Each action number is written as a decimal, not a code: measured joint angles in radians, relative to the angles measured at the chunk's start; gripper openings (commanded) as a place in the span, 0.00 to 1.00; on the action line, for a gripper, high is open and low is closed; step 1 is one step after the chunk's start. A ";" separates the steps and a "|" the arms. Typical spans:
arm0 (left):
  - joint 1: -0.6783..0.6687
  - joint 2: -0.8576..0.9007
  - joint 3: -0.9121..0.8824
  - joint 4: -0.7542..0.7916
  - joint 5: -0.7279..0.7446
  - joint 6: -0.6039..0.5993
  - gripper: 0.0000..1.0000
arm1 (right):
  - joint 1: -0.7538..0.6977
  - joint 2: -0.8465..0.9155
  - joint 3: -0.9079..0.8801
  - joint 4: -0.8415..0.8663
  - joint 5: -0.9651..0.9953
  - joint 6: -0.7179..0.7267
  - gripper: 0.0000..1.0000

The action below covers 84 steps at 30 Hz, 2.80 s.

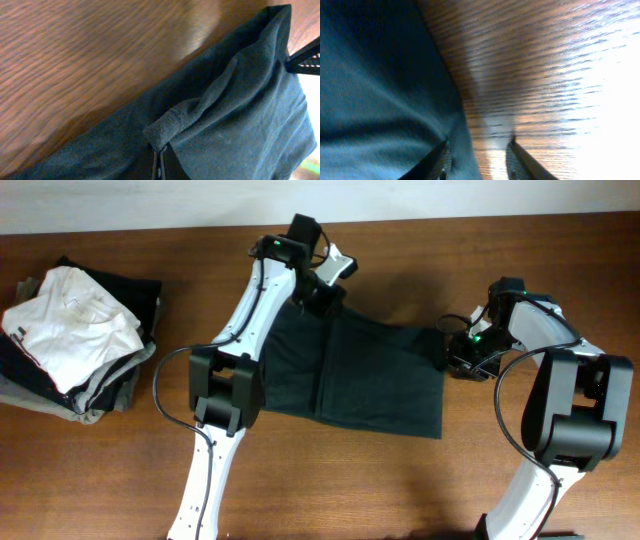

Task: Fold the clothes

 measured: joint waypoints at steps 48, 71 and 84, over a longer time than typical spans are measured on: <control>0.211 -0.080 -0.012 -0.305 -0.182 -0.027 0.87 | -0.204 -0.190 -0.101 -0.131 -0.076 -0.137 0.49; 0.167 -0.225 -0.582 -0.141 -0.051 0.015 0.75 | -0.183 -0.338 -0.090 -0.158 -0.076 -0.136 0.50; 0.141 -0.200 -0.597 -0.161 -0.084 -0.003 0.01 | -0.183 -0.338 -0.090 -0.161 -0.076 -0.137 0.49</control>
